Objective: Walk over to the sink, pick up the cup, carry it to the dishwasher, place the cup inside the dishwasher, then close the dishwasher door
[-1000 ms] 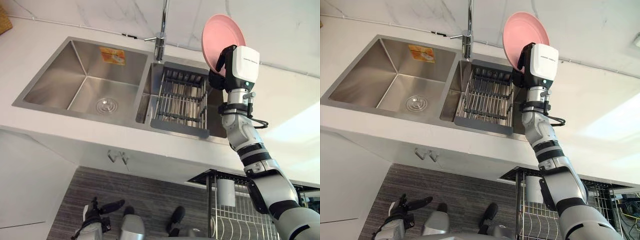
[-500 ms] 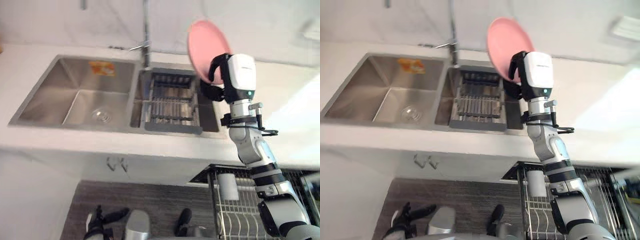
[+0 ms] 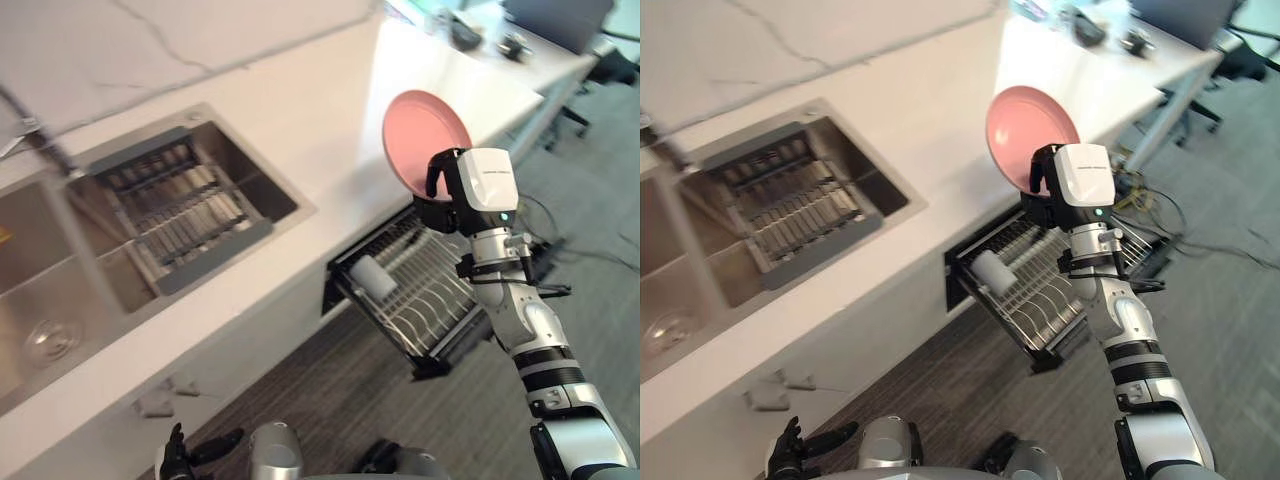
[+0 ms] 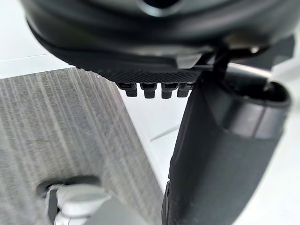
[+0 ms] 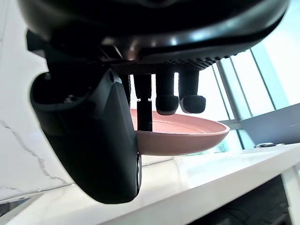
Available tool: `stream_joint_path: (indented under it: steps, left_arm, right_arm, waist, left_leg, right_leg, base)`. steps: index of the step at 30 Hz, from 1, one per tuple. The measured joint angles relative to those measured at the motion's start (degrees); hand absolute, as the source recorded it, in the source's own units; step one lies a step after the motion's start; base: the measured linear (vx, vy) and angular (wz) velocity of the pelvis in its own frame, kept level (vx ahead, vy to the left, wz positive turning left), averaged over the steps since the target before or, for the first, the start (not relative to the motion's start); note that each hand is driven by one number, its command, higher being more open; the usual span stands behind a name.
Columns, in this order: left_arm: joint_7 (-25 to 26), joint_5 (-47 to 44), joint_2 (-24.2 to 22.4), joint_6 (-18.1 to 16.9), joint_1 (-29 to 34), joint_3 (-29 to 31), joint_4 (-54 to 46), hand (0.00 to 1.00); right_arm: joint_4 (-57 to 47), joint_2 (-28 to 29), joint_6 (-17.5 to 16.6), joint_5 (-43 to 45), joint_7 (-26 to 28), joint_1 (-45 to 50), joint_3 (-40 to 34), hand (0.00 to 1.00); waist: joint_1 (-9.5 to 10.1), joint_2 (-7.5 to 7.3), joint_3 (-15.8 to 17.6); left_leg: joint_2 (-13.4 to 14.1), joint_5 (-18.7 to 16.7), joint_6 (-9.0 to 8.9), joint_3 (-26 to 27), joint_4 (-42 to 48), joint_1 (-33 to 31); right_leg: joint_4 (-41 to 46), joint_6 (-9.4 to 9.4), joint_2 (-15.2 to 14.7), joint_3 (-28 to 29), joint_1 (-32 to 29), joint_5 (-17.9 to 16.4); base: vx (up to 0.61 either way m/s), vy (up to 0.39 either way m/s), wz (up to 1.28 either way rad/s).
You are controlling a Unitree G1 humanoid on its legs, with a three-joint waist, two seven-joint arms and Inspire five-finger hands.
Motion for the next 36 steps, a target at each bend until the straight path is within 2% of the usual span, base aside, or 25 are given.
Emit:
stream_joint_path:
  steps: [2,5,9,14,18,20,22,24,29,30,33,36]
  left_arm:
    - [-0.24,-0.5,-0.02,-0.13,-1.22,-0.01,0.12,1.0]
    - [-0.61,-1.02,-0.3,-1.31,-2.23,-0.02,1.4,1.0]
    - [-0.87,-1.06,-1.98,-2.7,-1.96,-0.06,2.86,1.0]
    - [-0.89,-0.91,-2.47,-3.03,-1.92,-0.12,3.69,1.0]
    - [-1.65,-0.9,-1.57,-3.9,-3.18,-0.14,3.58,1.0]
    - [-2.57,-1.19,-0.44,-4.21,-4.56,-0.13,3.47,1.0]
    - [-3.4,-2.05,1.34,-4.21,-7.83,-0.13,3.45,1.0]
    - [-3.79,-2.1,2.28,-4.23,-10.13,-0.22,2.91,1.0]
    - [-3.79,-3.5,2.67,-4.31,-11.95,-4.73,1.27,1.0]
    - [-3.78,-3.65,2.58,-4.31,-12.27,-5.29,1.22,1.0]
    - [-3.68,-3.67,2.54,-4.7,-13.3,-7.12,0.97,1.0]
    - [-3.6,-3.71,2.61,-5.25,-13.67,-7.47,0.99,1.0]
  right_arm:
    - [0.0,-0.01,0.2,1.07,1.84,0.03,-0.04,0.0]
    - [-0.3,0.2,0.82,3.24,4.65,1.11,-2.29,0.0]
    - [-0.06,0.39,3.17,3.29,7.96,2.21,-5.4,0.0]
    - [0.16,0.73,3.47,3.47,9.96,2.11,-6.11,0.0]
    - [3.65,1.3,3.78,4.83,10.64,0.89,-5.83,0.0]
    - [7.03,1.05,4.36,4.87,10.76,-2.0,-5.02,0.0]
    - [9.94,0.0,5.75,5.93,10.73,-5.7,-3.68,0.0]
    - [12.26,-1.01,6.79,7.71,10.73,-8.35,-2.34,0.0]
    - [19.69,-1.53,9.32,12.47,10.69,-11.84,2.05,0.0]
    - [20.36,-1.72,9.66,13.02,10.63,-12.15,2.52,1.0]
    - [23.11,-2.22,11.54,15.97,10.15,-13.87,3.97,1.0]
    - [23.69,-2.27,11.99,20.61,6.3,-14.18,3.99,1.0]
  waist:
    - [-1.44,-0.59,0.04]
    - [-2.84,-1.24,0.42]
    - [-2.93,-1.61,0.64]
    - [-2.83,-2.48,1.46]
    - [-2.49,-2.91,3.31]
    - [-2.47,-2.96,5.84]
    - [-1.76,-3.14,9.05]
    - [-1.05,-3.09,12.11]
    - [0.21,-2.49,13.17]
    - [0.26,-2.26,13.3]
    - [0.31,-1.48,13.79]
    - [0.33,-0.96,14.08]
  left_leg:
    - [0.49,1.52,-1.95,0.36,-2.61,1.09]
    - [-0.19,3.87,-3.54,-0.71,-6.26,2.06]
    - [-2.25,6.93,-4.29,-2.38,-11.12,3.52]
    - [-3.98,8.65,-4.18,-5.51,-13.37,1.75]
    - [-5.4,9.21,-3.28,-8.43,-12.9,-1.73]
    - [-5.9,9.36,-2.81,-9.56,-11.56,-4.78]
    - [-6.18,9.44,-2.38,-11.27,-9.17,-9.63]
    - [-6.58,9.72,-1.9,-12.08,-8.4,-11.71]
    - [-8.72,10.36,-0.88,-13.69,-8.42,-16.14]
    - [-9.03,10.45,-0.74,-14.11,-8.46,-16.44]
    - [-10.24,10.84,-0.11,-14.77,-9.38,-17.15]
    - [-11.3,11.01,0.16,-14.84,-9.71,-17.06]
  right_leg:
    - [-5.61,-0.73,3.36,1.76,1.13,3.16]
    - [-8.78,-1.38,4.79,2.35,2.0,4.25]
    - [-11.38,-1.86,4.93,1.62,2.95,5.1]
    - [-14.56,-1.9,4.91,-0.72,2.97,6.79]
    - [-15.53,-1.53,3.97,-2.74,1.36,7.99]
    - [-15.52,-1.48,3.37,-3.67,-0.32,8.69]
    - [-15.52,-1.82,2.96,-4.28,-3.74,9.72]
    - [-15.51,-2.14,2.62,-4.69,-5.14,10.24]
    - [-15.52,-1.84,1.05,-4.78,-8.62,11.13]
    - [-15.52,-1.72,0.79,-4.79,-8.78,11.22]
    - [-15.54,-1.08,-0.28,-4.62,-9.58,11.68]
    - [-15.58,-0.57,-1.17,-3.98,-9.62,12.04]
  base:
    - [0.03,-0.166,-0.5]
    - [0.02,-0.143,-0.2]
    - [0.02,-0.047,0.13]
    - [-0.02,0.078,0.26]
    - [-0.04,0.176,0.32]
    - [-0.04,0.176,0.25]
    - [-0.08,0.203,0.18]
    - [-0.06,0.205,0.19]
    - [0.04,0.191,0.19]
    - [0.07,0.222,0.19]
    - [0.06,0.242,0.15]
    - [0.05,0.188,0.04]
